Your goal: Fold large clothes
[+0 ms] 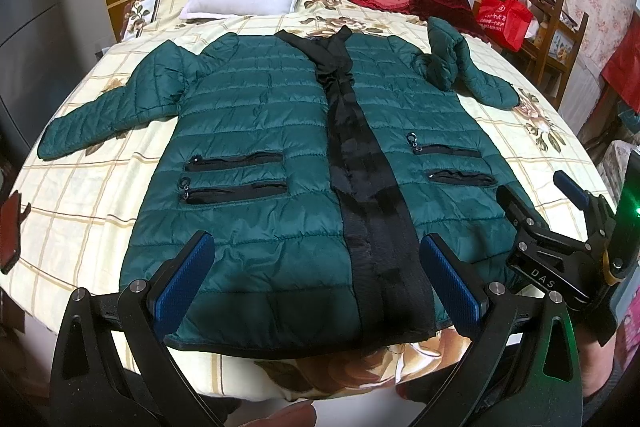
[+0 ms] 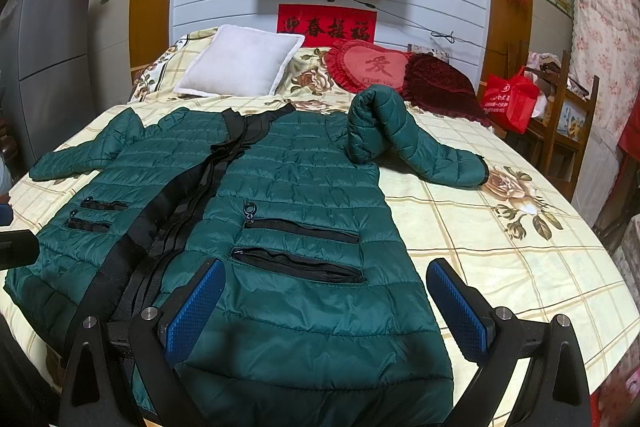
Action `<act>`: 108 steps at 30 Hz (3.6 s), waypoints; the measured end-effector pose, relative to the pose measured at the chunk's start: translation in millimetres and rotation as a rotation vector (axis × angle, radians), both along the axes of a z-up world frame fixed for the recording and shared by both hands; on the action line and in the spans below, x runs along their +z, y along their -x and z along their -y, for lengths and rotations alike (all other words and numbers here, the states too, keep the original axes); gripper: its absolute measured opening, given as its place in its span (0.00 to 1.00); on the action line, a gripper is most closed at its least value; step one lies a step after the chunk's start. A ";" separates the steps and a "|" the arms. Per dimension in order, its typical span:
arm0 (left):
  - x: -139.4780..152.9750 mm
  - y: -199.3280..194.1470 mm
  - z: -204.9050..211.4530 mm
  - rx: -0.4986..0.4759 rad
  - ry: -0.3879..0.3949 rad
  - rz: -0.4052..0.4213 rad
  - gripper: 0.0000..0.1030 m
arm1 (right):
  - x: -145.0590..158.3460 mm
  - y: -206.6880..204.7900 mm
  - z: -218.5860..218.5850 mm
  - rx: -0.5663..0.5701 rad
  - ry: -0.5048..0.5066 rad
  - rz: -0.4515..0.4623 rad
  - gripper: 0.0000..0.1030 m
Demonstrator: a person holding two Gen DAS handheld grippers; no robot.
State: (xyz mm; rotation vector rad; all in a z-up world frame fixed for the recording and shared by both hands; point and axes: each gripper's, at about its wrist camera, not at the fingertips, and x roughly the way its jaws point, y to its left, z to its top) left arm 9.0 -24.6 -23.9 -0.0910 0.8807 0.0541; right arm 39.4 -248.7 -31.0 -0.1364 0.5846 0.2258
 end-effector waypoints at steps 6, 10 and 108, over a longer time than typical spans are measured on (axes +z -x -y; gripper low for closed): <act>-0.4 0.1 -0.6 0.002 0.003 0.004 1.00 | -0.7 0.3 3.5 0.005 -0.024 0.004 0.97; -1.4 -0.1 -3.4 0.011 0.001 0.015 1.00 | -0.9 1.3 7.4 0.008 -0.064 0.009 0.97; -1.8 -0.8 -18.4 0.071 -0.006 0.051 1.00 | 0.8 7.4 -1.9 0.057 -0.014 0.035 0.97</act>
